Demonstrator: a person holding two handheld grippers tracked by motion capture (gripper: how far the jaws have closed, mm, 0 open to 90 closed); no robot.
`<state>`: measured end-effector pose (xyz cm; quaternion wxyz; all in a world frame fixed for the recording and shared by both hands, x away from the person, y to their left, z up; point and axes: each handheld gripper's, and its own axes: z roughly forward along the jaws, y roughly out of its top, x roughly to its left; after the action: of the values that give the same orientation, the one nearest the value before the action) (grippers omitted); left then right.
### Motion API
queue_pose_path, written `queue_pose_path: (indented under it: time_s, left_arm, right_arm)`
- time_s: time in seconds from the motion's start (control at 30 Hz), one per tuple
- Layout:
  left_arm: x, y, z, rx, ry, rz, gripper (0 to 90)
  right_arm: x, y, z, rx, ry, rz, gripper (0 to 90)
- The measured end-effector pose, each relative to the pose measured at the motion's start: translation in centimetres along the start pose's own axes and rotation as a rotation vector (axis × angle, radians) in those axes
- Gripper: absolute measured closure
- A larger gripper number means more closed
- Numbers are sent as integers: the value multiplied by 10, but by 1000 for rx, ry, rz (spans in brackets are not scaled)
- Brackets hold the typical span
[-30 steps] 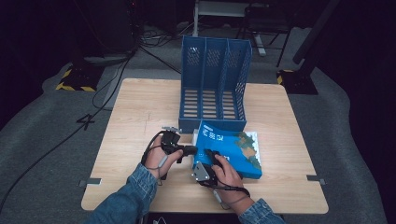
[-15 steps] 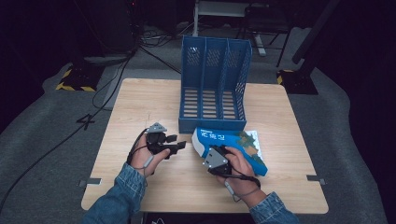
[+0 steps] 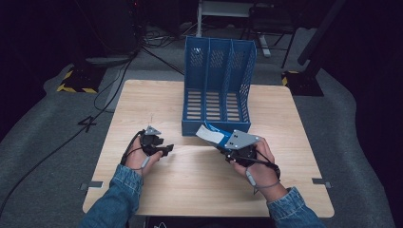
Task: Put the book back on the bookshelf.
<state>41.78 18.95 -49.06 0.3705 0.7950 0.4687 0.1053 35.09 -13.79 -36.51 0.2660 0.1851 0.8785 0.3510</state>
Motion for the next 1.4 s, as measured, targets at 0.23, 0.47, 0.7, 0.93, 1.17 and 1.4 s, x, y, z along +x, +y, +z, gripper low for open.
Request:
queue_pose_path:
  time_s: [0.23, 0.47, 0.7, 0.93, 1.17, 1.4]
  left_arm:
    - [14, -5, 1, -1, 20, -28, 451]
    - [24, -8, 1, -40, 27, -35, 442]
    - [31, -9, 1, -68, 41, -33, 412]
    - [29, -8, 2, -61, 77, -16, 409]
    - [17, -7, 7, -28, 147, 75, 348]
    - [17, -7, 7, -28, 148, 74, 337]
  right_arm:
    - [-14, 4, -15, -37, 26, 83, 614]
    - [-34, 10, -39, -114, 23, 174, 615]
    - [-48, 11, -56, -185, 9, 271, 614]
    - [-52, 15, -59, -211, 26, 327, 614]
    - [-57, 20, -66, -245, 23, 363, 614]
    - [-65, 26, -75, -281, 8, 381, 614]
